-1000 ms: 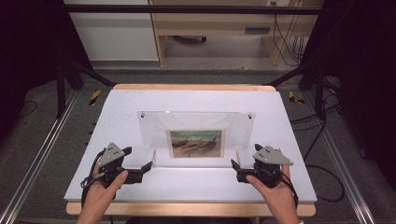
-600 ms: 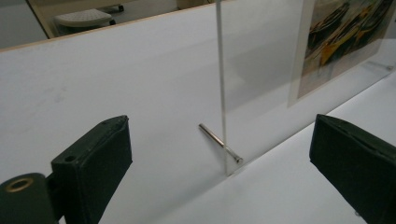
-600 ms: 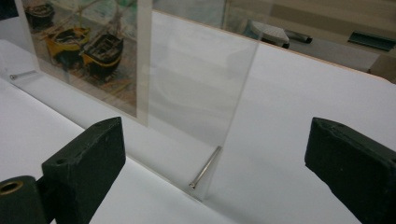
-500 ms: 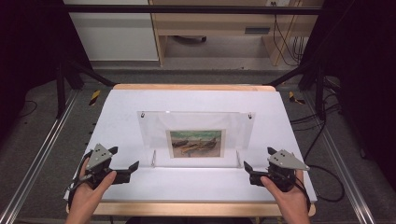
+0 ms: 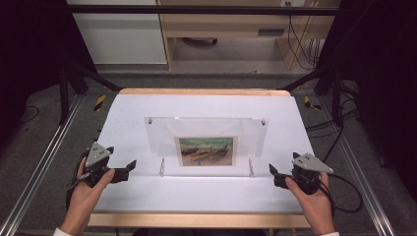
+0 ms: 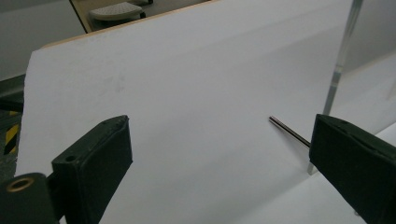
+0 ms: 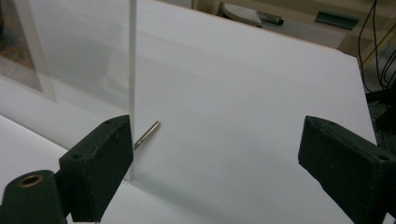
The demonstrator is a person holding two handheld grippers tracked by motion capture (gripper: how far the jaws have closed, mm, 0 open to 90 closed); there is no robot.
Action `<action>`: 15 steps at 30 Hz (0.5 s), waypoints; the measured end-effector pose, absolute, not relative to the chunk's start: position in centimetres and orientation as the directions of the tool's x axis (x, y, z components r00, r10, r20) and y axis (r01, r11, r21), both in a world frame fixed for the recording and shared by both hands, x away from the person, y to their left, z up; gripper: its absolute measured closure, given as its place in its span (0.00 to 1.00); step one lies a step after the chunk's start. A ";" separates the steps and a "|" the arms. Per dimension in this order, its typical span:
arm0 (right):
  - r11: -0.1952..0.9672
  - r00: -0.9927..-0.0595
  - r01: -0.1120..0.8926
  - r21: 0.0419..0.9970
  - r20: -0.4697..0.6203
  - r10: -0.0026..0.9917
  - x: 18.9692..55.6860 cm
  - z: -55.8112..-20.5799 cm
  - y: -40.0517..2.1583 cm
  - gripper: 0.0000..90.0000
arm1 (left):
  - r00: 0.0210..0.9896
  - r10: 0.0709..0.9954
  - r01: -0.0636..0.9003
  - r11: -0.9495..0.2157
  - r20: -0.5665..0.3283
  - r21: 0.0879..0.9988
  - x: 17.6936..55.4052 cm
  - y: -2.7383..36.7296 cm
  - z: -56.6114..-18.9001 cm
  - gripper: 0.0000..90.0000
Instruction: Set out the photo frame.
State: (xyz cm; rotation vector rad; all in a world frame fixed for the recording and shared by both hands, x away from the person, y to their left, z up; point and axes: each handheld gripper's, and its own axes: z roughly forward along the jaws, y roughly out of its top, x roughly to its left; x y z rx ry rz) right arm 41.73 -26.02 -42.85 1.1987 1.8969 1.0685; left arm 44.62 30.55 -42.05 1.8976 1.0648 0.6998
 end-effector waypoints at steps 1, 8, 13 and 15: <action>0.254 -0.372 0.398 0.881 -0.098 0.923 41.9 -43.0 -26.2 0.12 | 0.481 0.874 0.409 -0.293 0.069 0.864 44.9 30.6 -42.1 0.06; 0.222 -0.329 0.420 0.880 -0.080 0.941 43.3 -44.0 -27.6 0.13 | 0.472 0.878 0.405 -0.290 0.073 0.867 46.9 30.2 -43.1 0.06; 0.194 -0.313 0.440 0.877 -0.053 0.948 44.6 -44.6 -28.0 0.15 | 0.458 0.888 0.414 -0.256 0.042 0.873 48.3 30.3 -43.6 0.06; 0.184 -0.307 0.446 0.876 -0.044 0.951 45.0 -44.7 -28.1 0.15 | 0.448 0.893 0.418 -0.254 0.045 0.872 48.7 30.3 -43.9 0.06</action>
